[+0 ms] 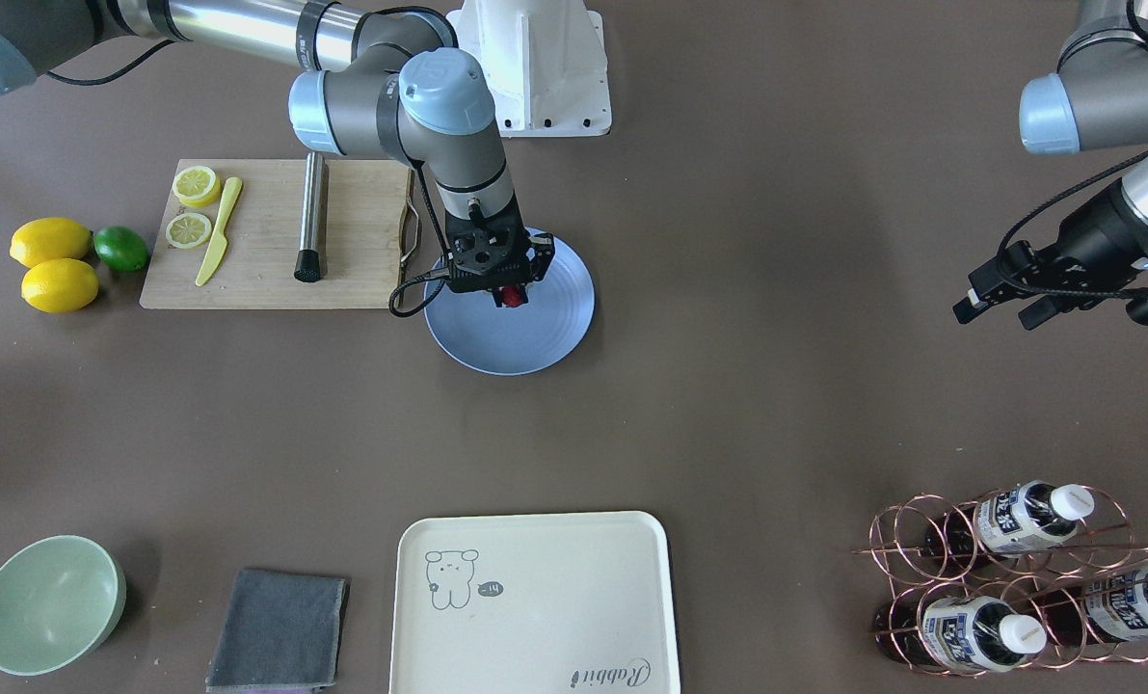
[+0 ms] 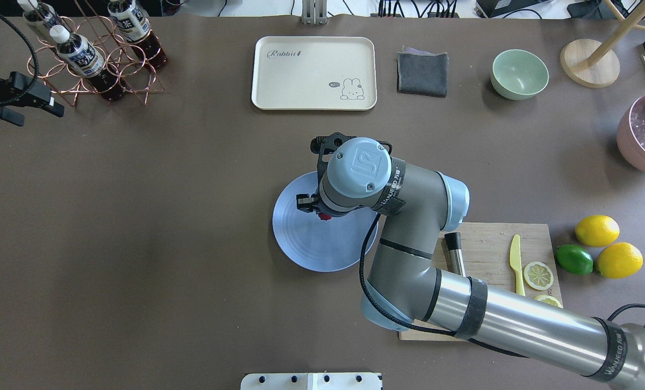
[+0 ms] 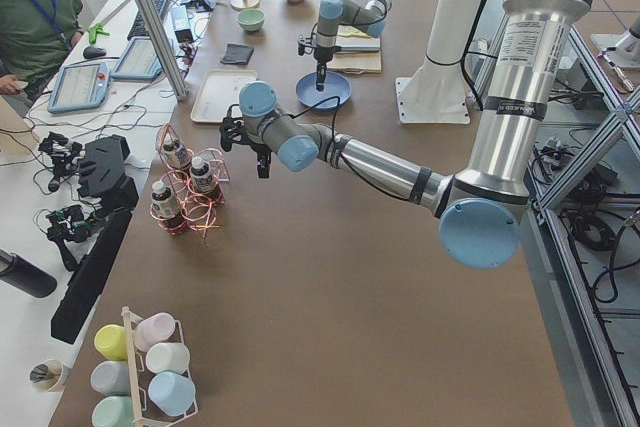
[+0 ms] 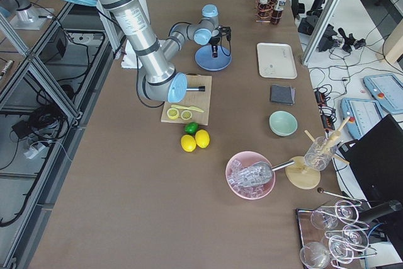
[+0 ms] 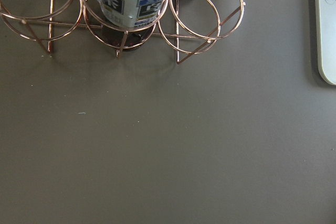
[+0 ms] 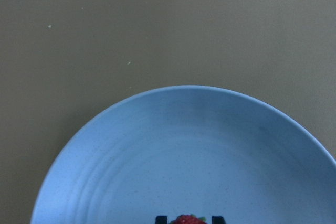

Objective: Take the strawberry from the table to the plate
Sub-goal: 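Move the strawberry over the blue plate and release it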

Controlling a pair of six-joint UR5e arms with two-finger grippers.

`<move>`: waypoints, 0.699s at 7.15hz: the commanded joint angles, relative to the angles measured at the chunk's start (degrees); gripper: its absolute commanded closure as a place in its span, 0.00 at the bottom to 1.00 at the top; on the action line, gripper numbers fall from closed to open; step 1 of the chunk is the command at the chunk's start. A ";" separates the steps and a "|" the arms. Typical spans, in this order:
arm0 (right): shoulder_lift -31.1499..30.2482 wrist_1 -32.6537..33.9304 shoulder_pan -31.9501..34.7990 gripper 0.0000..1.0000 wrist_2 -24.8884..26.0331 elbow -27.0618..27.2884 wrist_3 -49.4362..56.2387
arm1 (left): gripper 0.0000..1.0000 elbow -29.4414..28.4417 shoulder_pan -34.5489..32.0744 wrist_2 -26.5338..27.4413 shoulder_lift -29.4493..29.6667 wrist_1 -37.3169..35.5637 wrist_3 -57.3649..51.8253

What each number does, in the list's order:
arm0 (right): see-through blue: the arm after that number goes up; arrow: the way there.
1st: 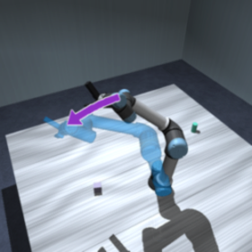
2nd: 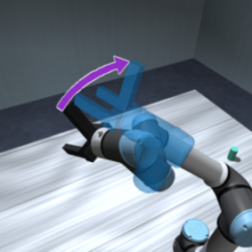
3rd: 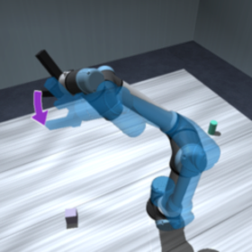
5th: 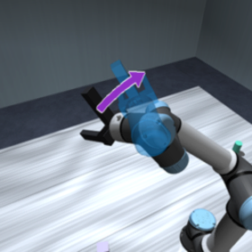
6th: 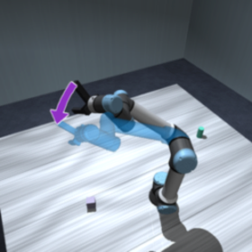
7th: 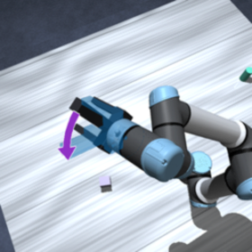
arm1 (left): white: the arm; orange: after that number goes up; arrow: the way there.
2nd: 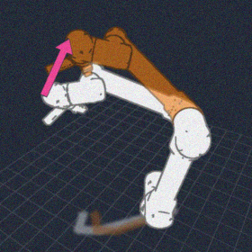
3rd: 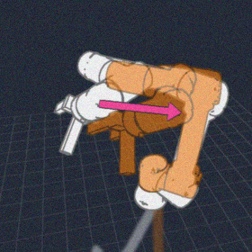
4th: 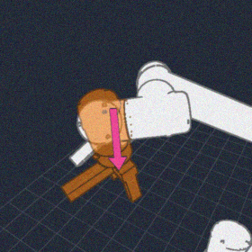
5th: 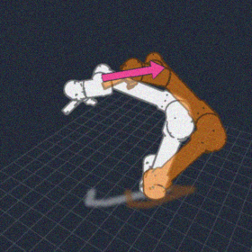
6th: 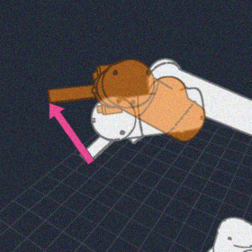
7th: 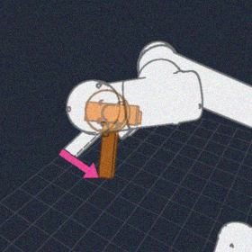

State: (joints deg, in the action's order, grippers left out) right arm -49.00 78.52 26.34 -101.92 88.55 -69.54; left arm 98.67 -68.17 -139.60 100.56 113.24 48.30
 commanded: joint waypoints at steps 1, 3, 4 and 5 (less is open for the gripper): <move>-0.13 -0.12 -0.23 1.00 0.05 -1.70 0.02 | 0.02 -0.06 -0.04 0.03 -0.10 -0.04 -0.05; -0.31 -2.92 -0.67 0.33 0.05 -3.03 -0.59 | 0.02 0.12 -0.12 0.03 -0.10 -0.04 -0.05; -0.13 -3.02 -0.85 0.00 0.05 -2.86 -1.38 | 0.02 0.03 -0.04 0.03 -0.10 -0.04 -0.05; 0.13 -2.93 0.02 0.00 -0.38 -1.81 -1.39 | 0.02 0.03 -0.04 -0.06 -0.19 -0.04 -0.05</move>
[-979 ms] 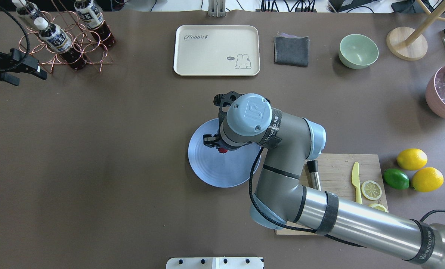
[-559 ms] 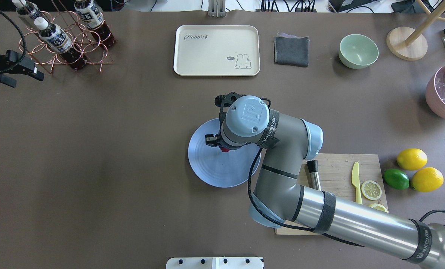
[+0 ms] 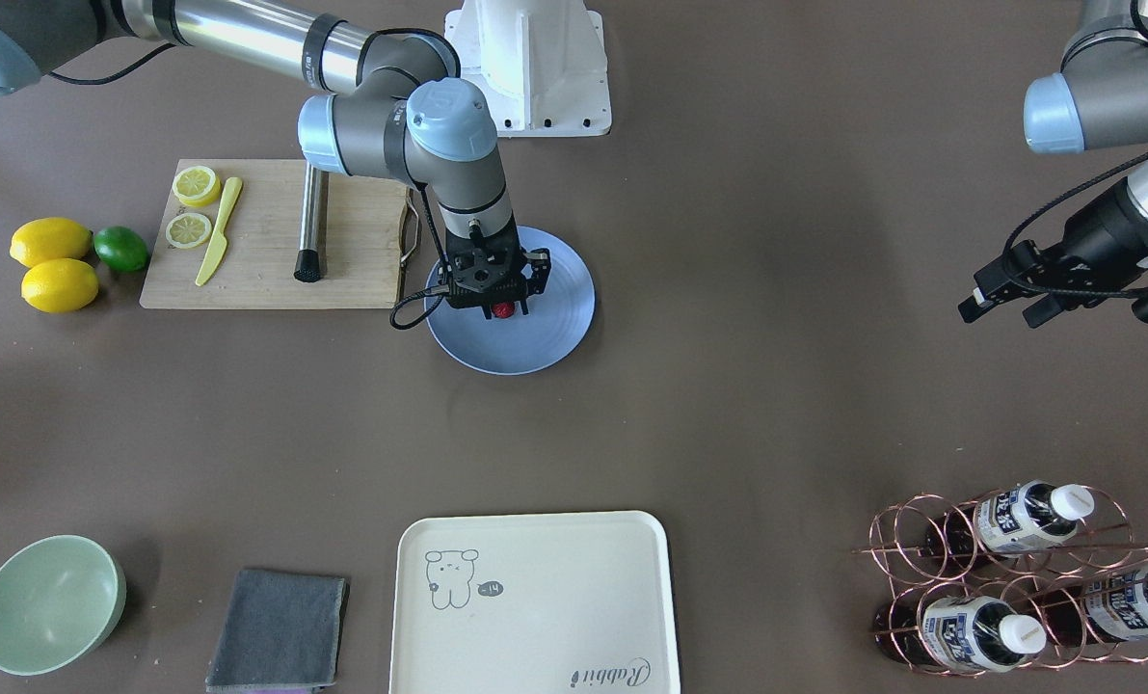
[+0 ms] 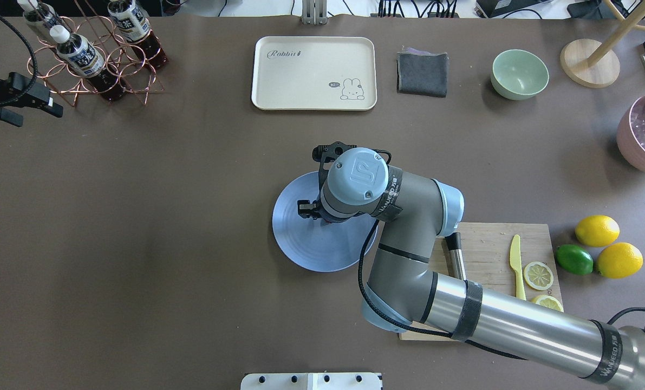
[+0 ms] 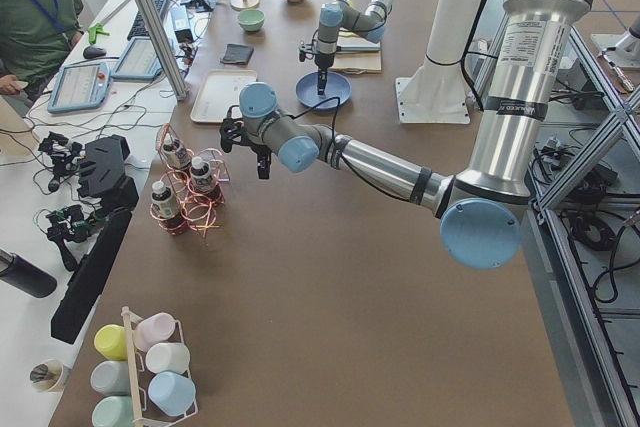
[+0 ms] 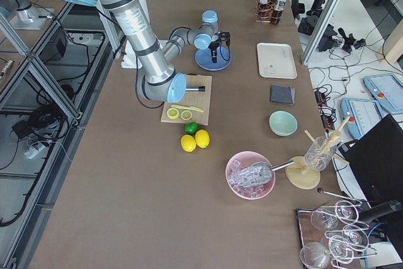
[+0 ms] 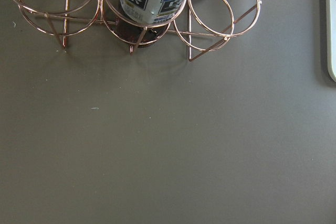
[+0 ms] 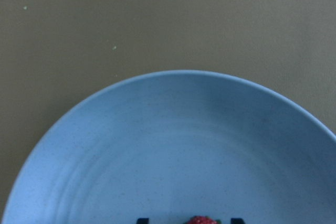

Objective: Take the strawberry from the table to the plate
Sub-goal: 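Move the strawberry over the blue plate and release it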

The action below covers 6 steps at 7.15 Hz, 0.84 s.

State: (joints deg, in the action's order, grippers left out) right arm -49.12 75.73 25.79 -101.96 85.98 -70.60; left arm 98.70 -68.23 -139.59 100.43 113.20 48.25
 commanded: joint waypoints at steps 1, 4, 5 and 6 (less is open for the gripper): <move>0.25 0.46 1.19 0.00 -0.52 1.72 -0.33 | 0.02 0.09 0.03 -0.07 -0.06 0.00 0.00; -0.71 8.15 7.14 0.00 -7.25 8.29 0.46 | 0.02 -0.35 -0.66 1.15 0.03 0.09 -3.22; -2.45 12.29 11.35 0.00 -11.64 11.80 2.12 | 0.02 -1.40 -3.28 1.77 -0.06 -0.78 -8.73; -6.91 13.12 16.26 0.00 -14.64 14.71 8.66 | 0.02 -3.15 -6.53 2.56 -0.06 -3.66 -17.58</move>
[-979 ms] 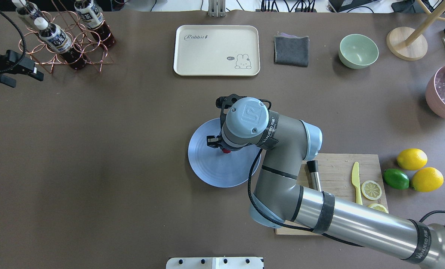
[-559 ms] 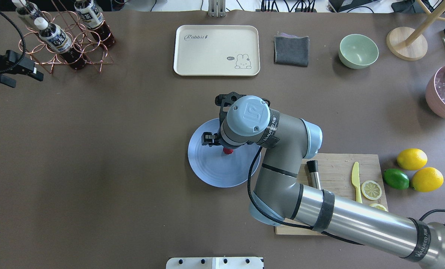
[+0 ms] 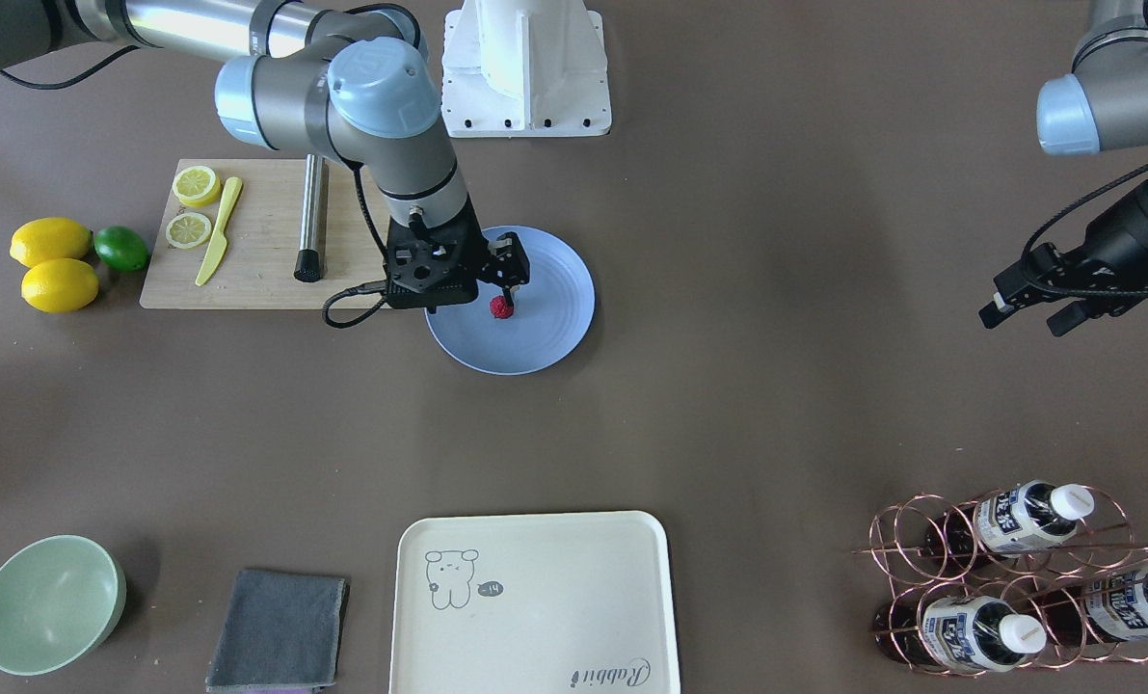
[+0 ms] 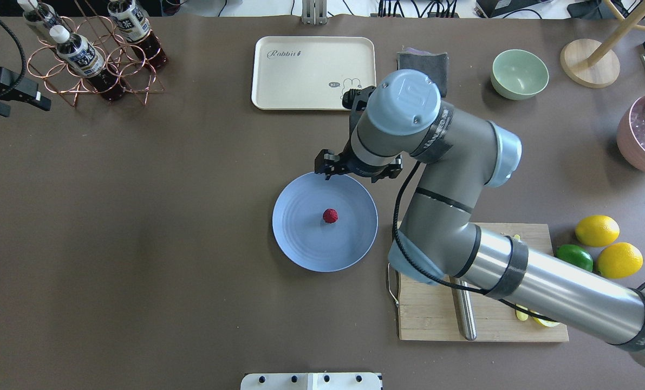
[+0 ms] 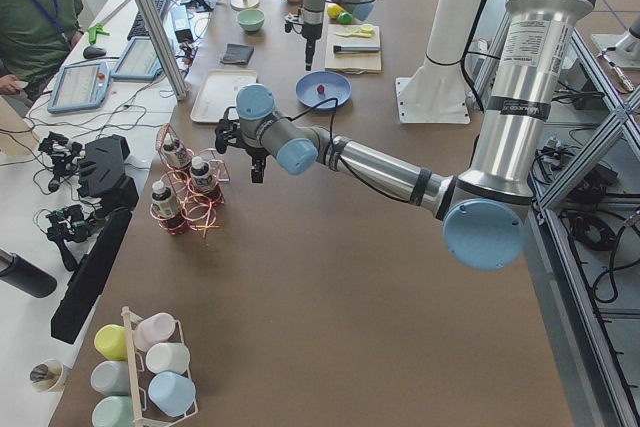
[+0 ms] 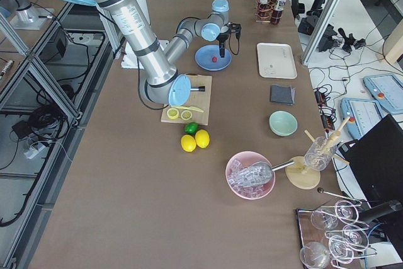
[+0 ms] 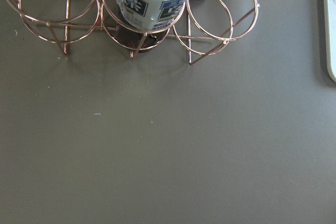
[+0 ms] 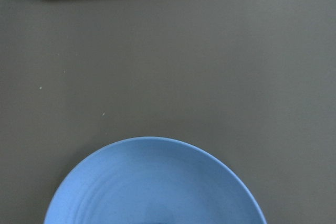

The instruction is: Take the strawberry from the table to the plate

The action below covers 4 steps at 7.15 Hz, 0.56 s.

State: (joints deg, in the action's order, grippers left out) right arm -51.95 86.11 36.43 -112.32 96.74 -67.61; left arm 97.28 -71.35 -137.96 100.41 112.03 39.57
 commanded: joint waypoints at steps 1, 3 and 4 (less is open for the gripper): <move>-9.17 2.84 11.42 0.00 -6.66 4.94 14.52 | 0.02 -1.75 -5.88 4.07 -1.44 -5.39 -18.47; -19.71 2.92 25.20 0.00 -13.85 4.25 36.55 | 0.02 -2.79 -12.30 4.54 -4.42 -4.90 -27.33; -24.55 3.10 31.97 0.00 -16.16 1.98 44.67 | 0.02 -2.89 -15.89 4.19 -5.66 -5.24 -32.84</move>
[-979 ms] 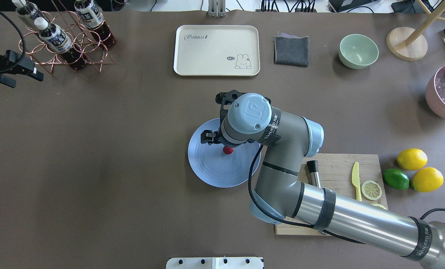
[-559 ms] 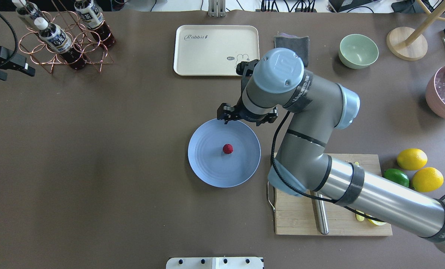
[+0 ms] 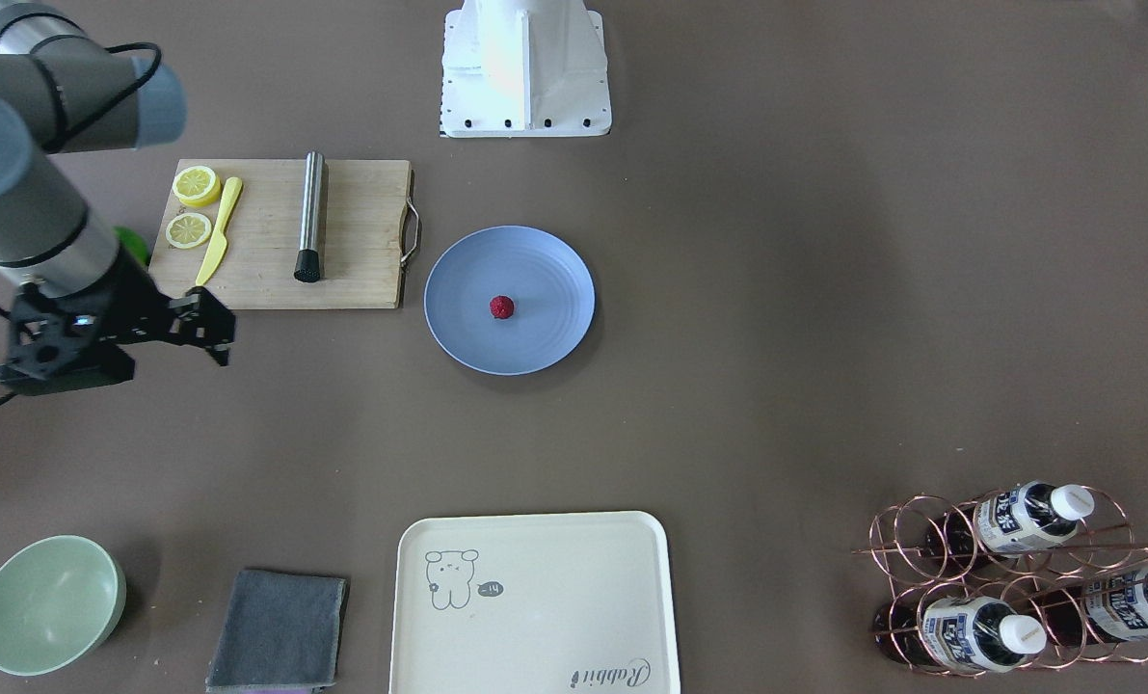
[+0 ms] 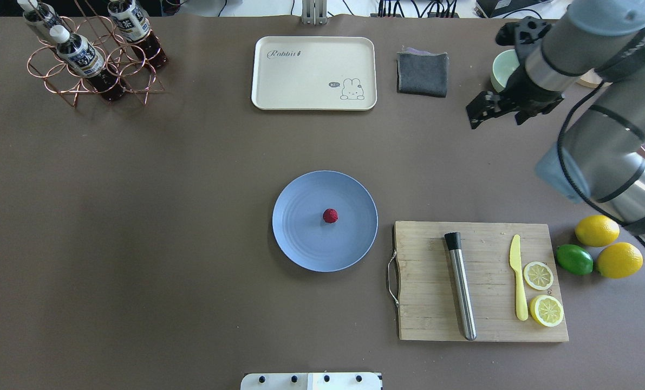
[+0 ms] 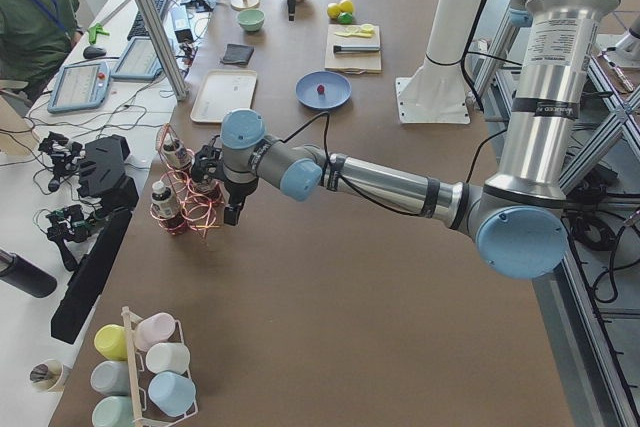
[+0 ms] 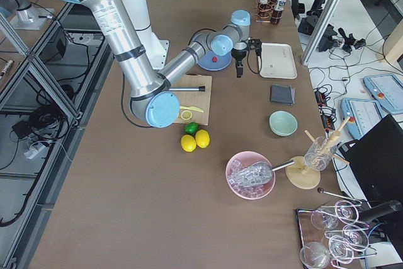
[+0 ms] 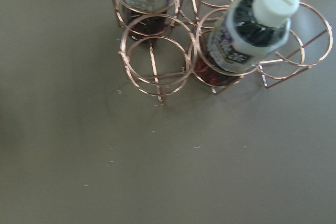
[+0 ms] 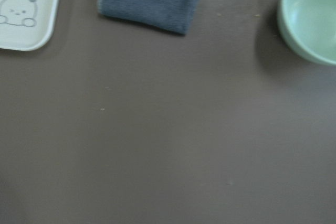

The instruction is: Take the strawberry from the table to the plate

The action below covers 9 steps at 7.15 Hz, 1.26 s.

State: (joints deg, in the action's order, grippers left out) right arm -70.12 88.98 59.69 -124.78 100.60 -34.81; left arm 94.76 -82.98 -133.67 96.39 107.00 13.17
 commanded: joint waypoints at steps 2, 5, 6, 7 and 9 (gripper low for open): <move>-10.64 -0.12 21.28 0.00 -5.64 -11.34 28.65 | 0.02 -0.28 -7.80 -0.27 -4.71 -0.39 -11.67; -14.15 0.15 33.28 0.00 -6.62 -16.40 37.70 | 0.02 -0.46 -7.72 -0.27 -7.53 0.40 -11.76; -15.30 0.23 34.78 0.00 -6.62 -16.23 39.80 | 0.02 -0.81 -7.72 0.16 -7.70 0.22 -11.85; -15.83 0.32 35.57 0.00 -7.23 -16.05 40.08 | 0.02 -1.24 -7.63 0.08 -7.88 0.31 -11.85; -16.10 0.23 36.28 0.00 -8.99 -15.70 40.08 | 0.02 -1.42 -7.72 -0.27 -9.37 0.31 -11.85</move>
State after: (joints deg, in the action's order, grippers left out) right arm -86.04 89.23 95.35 -132.85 84.65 5.14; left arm 93.46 -90.65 -133.84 87.99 107.27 1.36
